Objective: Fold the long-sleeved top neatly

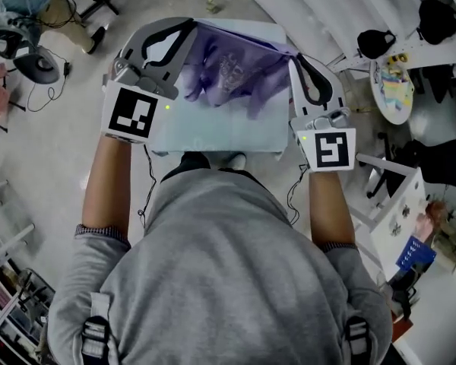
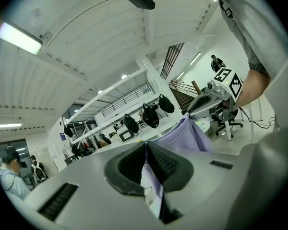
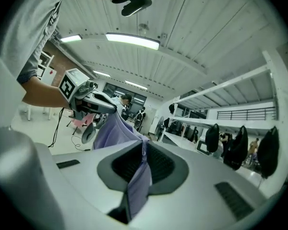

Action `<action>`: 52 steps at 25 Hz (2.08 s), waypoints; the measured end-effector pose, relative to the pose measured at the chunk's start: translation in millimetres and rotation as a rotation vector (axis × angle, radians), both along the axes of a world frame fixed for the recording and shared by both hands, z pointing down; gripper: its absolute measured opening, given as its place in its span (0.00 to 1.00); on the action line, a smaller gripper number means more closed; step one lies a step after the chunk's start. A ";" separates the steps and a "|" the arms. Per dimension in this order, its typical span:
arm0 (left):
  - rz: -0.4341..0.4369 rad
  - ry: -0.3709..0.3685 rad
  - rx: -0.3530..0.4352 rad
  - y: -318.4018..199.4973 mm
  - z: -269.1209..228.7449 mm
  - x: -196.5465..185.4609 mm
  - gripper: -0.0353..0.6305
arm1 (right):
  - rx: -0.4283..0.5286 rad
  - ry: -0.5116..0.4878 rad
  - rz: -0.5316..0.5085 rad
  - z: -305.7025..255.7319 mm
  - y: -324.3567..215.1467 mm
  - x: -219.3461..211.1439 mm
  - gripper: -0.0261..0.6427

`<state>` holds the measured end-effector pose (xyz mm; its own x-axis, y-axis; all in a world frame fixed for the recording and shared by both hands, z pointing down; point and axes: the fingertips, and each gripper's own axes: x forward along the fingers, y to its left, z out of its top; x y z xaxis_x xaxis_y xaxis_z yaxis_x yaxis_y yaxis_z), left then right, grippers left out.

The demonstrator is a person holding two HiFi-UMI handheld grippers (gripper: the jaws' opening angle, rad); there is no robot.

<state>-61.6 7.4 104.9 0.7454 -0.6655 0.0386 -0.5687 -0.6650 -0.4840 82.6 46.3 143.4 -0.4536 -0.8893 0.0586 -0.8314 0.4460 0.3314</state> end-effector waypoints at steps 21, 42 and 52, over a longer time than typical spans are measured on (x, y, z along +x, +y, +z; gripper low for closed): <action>-0.231 0.005 0.088 126.0 -42.5 -16.7 0.10 | 0.052 -0.025 -0.282 -47.3 113.6 -15.5 0.10; -0.249 -0.072 -0.236 21.6 105.2 10.7 0.10 | -0.300 0.083 -0.184 98.9 14.5 17.3 0.10; -0.213 -0.113 -0.330 -78.3 166.9 11.2 0.10 | -0.400 0.098 -0.116 157.3 -82.1 16.8 0.10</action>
